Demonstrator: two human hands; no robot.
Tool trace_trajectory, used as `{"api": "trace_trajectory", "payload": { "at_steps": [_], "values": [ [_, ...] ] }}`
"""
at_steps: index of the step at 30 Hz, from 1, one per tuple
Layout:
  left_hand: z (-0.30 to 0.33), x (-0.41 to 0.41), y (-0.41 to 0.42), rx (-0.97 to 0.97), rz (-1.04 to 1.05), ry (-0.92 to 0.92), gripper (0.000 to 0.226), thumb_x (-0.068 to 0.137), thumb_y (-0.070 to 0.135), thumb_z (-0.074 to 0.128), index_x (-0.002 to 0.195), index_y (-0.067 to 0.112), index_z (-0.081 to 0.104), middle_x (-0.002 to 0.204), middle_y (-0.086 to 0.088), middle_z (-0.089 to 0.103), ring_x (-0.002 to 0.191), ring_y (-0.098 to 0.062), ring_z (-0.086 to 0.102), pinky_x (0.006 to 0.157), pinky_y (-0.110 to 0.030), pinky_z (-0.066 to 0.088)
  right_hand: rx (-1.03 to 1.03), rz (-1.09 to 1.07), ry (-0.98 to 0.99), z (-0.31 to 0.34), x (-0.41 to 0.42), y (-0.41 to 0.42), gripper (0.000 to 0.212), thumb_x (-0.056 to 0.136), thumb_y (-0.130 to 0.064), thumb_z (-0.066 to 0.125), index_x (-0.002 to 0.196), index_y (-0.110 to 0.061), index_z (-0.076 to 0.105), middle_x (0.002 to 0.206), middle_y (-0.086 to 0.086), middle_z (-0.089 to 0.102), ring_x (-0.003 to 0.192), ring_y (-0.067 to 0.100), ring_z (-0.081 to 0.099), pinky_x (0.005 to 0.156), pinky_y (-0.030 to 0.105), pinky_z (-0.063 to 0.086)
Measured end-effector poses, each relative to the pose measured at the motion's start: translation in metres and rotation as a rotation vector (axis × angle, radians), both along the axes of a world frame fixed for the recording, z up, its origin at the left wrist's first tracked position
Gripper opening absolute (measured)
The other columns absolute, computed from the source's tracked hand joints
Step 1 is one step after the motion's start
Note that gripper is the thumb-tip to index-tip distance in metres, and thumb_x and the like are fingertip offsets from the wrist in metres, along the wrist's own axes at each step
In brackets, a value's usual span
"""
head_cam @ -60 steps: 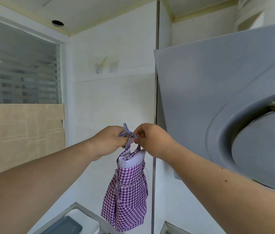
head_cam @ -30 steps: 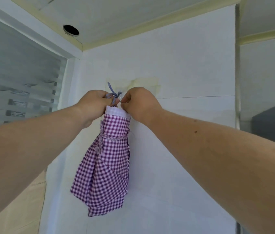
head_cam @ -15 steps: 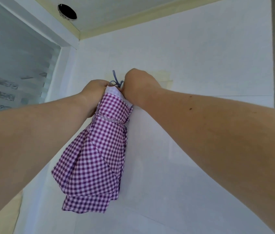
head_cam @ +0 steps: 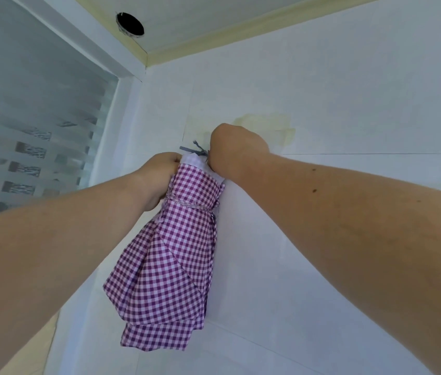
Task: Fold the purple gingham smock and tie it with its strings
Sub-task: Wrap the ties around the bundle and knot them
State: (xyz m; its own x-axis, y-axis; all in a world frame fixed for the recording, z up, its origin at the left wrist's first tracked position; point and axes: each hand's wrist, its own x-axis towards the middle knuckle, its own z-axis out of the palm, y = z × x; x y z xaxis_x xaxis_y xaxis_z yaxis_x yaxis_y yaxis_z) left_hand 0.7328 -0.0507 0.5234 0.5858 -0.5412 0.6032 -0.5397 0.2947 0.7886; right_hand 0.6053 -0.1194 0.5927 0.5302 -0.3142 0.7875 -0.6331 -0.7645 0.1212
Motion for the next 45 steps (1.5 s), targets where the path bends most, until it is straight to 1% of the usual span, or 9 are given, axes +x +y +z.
{"api": "trace_trajectory", "payload": {
  "at_steps": [3, 9, 13, 22, 24, 28, 35, 41, 45],
  "values": [
    [-0.013, -0.001, 0.007, 0.013, 0.003, 0.022, 0.026, 0.110, 0.022, 0.046, 0.119, 0.010, 0.067, 0.108, -0.013, 0.072, 0.095, -0.021, 0.066, 0.086, -0.033, 0.054, -0.001, 0.025, -0.043, -0.006, -0.003, -0.002, 0.031, 0.097, -0.012, 0.057, 0.070, -0.018, 0.045, 0.073, -0.002, 0.049, 0.076, 0.020, 0.055, 0.071, 0.031, 0.044],
    [-0.044, -0.011, 0.031, 0.059, -0.129, -0.030, 0.066, 0.091, 0.084, 0.042, 0.129, 0.037, 0.067, 0.117, 0.008, 0.077, 0.104, -0.015, 0.075, 0.099, -0.039, 0.055, 0.060, 0.058, -0.028, -0.027, -0.011, -0.001, 0.030, 0.098, -0.015, 0.051, 0.070, -0.021, 0.043, 0.076, -0.002, 0.053, 0.080, 0.022, 0.056, 0.072, 0.031, 0.043],
    [-0.066, -0.011, 0.032, 0.122, -0.101, -0.105, 0.043, 0.088, 0.054, 0.077, 0.125, 0.034, 0.066, 0.109, 0.007, 0.079, 0.094, -0.014, 0.078, 0.093, -0.040, 0.060, 0.183, 0.149, -0.084, -0.042, -0.019, -0.002, 0.030, 0.097, -0.020, 0.049, 0.067, -0.021, 0.044, 0.067, -0.002, 0.049, 0.065, 0.019, 0.053, 0.057, 0.028, 0.035],
    [-0.083, -0.006, 0.037, -0.039, -0.325, 0.254, 0.049, 0.095, 0.054, 0.068, 0.132, 0.022, 0.067, 0.116, 0.000, 0.079, 0.106, -0.020, 0.076, 0.097, -0.038, 0.057, 0.591, 0.384, -0.105, -0.071, -0.033, 0.010, 0.041, 0.099, -0.044, 0.054, 0.068, -0.017, 0.053, 0.065, -0.003, 0.055, 0.059, 0.014, 0.052, 0.058, 0.028, 0.042],
    [-0.082, -0.007, 0.037, -0.018, -0.382, 0.344, 0.054, 0.094, 0.060, 0.067, 0.131, 0.021, 0.068, 0.118, -0.003, 0.079, 0.108, -0.023, 0.076, 0.101, -0.041, 0.055, 0.784, 0.498, -0.099, -0.075, -0.033, 0.009, 0.037, 0.098, -0.051, 0.058, 0.094, -0.016, 0.070, 0.088, -0.003, 0.070, 0.080, 0.012, 0.067, 0.075, 0.027, 0.053],
    [-0.085, -0.009, 0.033, 0.035, -0.432, 0.411, 0.065, 0.086, 0.067, 0.070, 0.131, 0.020, 0.069, 0.120, -0.006, 0.078, 0.109, -0.026, 0.076, 0.104, -0.045, 0.055, 1.148, 0.720, -0.084, -0.088, -0.032, 0.003, 0.053, 0.097, -0.041, 0.070, 0.140, -0.012, 0.058, 0.125, 0.004, 0.072, 0.109, 0.020, 0.071, 0.096, 0.033, 0.056],
    [-0.099, -0.010, 0.029, 0.022, -0.470, 0.308, 0.050, 0.093, 0.047, 0.072, 0.137, 0.023, 0.066, 0.127, -0.003, 0.075, 0.117, -0.023, 0.072, 0.108, -0.042, 0.052, 1.103, 0.687, -0.059, -0.111, -0.032, -0.009, 0.058, 0.092, -0.051, 0.074, 0.137, -0.017, 0.062, 0.120, 0.001, 0.074, 0.103, 0.017, 0.073, 0.076, 0.025, 0.058],
    [-0.111, -0.012, 0.020, 0.037, -0.312, 0.248, 0.058, 0.092, 0.063, 0.067, 0.141, 0.034, 0.059, 0.119, 0.003, 0.078, 0.108, -0.021, 0.076, 0.100, -0.049, 0.058, 1.079, 0.648, 0.029, -0.131, -0.026, -0.013, 0.038, 0.096, -0.035, 0.072, 0.132, -0.023, 0.065, 0.123, 0.003, 0.073, 0.109, 0.022, 0.070, 0.097, 0.039, 0.057],
    [-0.128, -0.014, 0.024, 0.276, -0.471, 0.382, 0.054, 0.093, 0.054, 0.072, 0.138, 0.026, 0.062, 0.123, -0.004, 0.077, 0.114, -0.026, 0.074, 0.103, -0.052, 0.055, 0.928, 0.558, -0.053, -0.139, -0.027, -0.013, 0.036, 0.100, -0.041, 0.064, 0.128, -0.018, 0.066, 0.121, 0.005, 0.072, 0.104, 0.020, 0.069, 0.096, 0.035, 0.057]
  ]
}}
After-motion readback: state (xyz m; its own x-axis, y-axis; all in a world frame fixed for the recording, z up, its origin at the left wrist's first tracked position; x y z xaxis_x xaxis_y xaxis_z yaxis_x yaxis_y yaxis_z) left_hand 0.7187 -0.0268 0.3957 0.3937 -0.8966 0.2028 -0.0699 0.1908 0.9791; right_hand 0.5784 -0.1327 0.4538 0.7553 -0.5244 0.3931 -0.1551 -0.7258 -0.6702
